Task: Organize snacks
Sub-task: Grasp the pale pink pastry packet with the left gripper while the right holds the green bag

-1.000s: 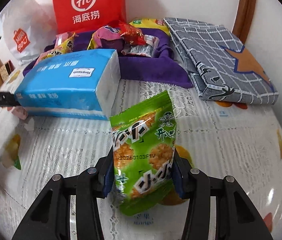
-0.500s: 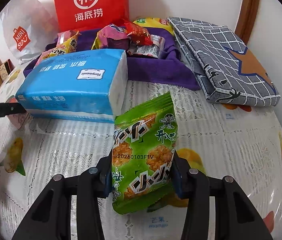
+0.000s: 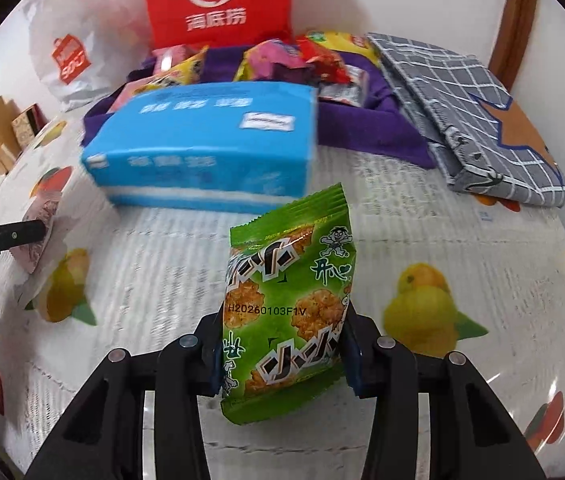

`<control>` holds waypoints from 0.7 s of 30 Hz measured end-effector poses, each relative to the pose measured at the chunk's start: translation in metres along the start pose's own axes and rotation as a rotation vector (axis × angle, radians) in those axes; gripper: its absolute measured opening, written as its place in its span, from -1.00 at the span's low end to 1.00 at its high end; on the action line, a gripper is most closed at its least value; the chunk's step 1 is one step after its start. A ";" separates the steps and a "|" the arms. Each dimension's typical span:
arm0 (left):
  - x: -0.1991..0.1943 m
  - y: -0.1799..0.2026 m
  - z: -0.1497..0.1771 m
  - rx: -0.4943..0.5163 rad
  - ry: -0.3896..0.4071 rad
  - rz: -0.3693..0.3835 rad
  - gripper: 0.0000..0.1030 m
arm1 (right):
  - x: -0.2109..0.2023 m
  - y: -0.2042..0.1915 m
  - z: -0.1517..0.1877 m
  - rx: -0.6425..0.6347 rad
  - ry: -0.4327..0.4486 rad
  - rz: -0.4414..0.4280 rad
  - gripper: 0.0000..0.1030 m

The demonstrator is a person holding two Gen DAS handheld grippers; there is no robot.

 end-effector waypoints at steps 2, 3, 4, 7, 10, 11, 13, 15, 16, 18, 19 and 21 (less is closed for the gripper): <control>-0.001 0.000 0.002 0.006 0.003 -0.002 -0.23 | -0.002 -0.006 -0.001 -0.009 0.005 0.004 -0.13; -0.001 0.001 0.004 0.011 0.005 -0.004 -0.20 | -0.003 -0.009 -0.001 -0.013 0.008 -0.001 -0.12; 0.000 0.001 0.004 0.014 0.006 -0.003 -0.18 | -0.004 -0.011 -0.001 -0.016 0.007 -0.009 -0.08; 0.003 0.007 0.003 0.026 0.004 0.001 0.01 | -0.009 -0.014 -0.001 -0.026 0.016 -0.009 0.12; 0.007 0.011 0.003 0.048 0.005 -0.020 0.15 | -0.013 -0.012 -0.001 -0.032 0.038 0.002 0.28; 0.008 0.012 0.004 0.060 0.009 -0.034 0.17 | -0.013 -0.012 -0.001 -0.035 0.042 -0.001 0.32; 0.011 0.015 0.004 0.097 0.012 -0.077 0.17 | -0.013 -0.011 -0.001 -0.041 0.046 -0.004 0.38; 0.012 0.016 0.004 0.113 0.020 -0.103 0.17 | -0.011 -0.011 -0.001 -0.047 0.045 0.002 0.39; 0.013 0.016 0.004 0.114 0.026 -0.113 0.17 | -0.008 -0.011 -0.001 -0.046 0.039 0.004 0.39; 0.013 0.016 0.003 0.118 0.033 -0.125 0.17 | -0.002 -0.012 0.000 -0.036 0.021 0.005 0.39; 0.013 0.016 0.004 0.120 0.037 -0.131 0.17 | -0.001 -0.012 -0.001 -0.028 0.023 0.001 0.39; 0.013 0.016 0.004 0.125 0.044 -0.135 0.16 | 0.000 -0.011 -0.002 0.000 0.039 0.002 0.39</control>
Point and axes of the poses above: each gripper's, at about its wrist camera, not at the fingertips, and x roughly the way its jaws point, y to its right, z to its underside, the point moved 7 cm from there along x, roughly the way its jaws point, and after that the axes turned 15 degrees about z, right-handed, at the moved point
